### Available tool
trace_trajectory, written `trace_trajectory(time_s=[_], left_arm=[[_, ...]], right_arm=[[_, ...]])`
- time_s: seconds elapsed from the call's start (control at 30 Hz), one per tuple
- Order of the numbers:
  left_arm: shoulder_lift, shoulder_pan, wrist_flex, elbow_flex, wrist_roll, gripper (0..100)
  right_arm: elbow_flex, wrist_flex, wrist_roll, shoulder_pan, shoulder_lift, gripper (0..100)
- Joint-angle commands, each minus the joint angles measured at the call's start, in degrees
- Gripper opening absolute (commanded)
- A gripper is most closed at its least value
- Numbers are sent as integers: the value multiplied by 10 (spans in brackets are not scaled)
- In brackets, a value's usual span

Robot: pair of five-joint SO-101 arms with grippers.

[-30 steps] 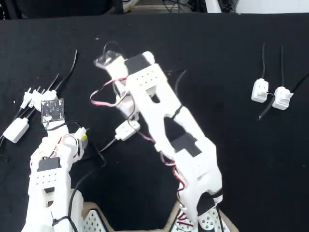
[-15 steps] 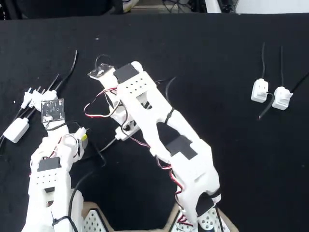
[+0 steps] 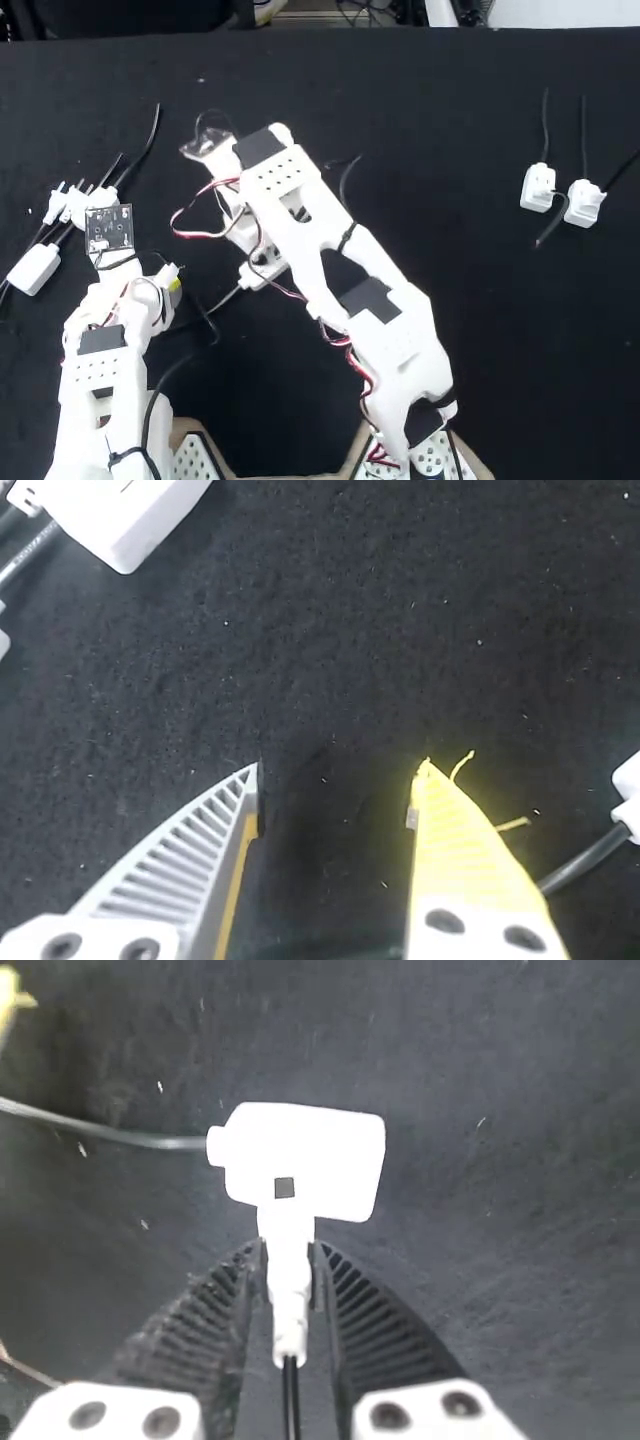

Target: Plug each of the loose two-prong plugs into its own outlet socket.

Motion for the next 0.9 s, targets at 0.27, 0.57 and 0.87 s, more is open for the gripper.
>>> trace_trajectory(time_s=[0.27,0.57,0.87], left_arm=[[-9,-6,1,-3,5,242],[-9,-6,1,-4,5,242],[-9,-6,-1,-3,5,242]], right_arm=[[-43,6,-6,7,51,10],[-45,10,-6,31,56,10],[-40,10,-40,20,-28,10]])
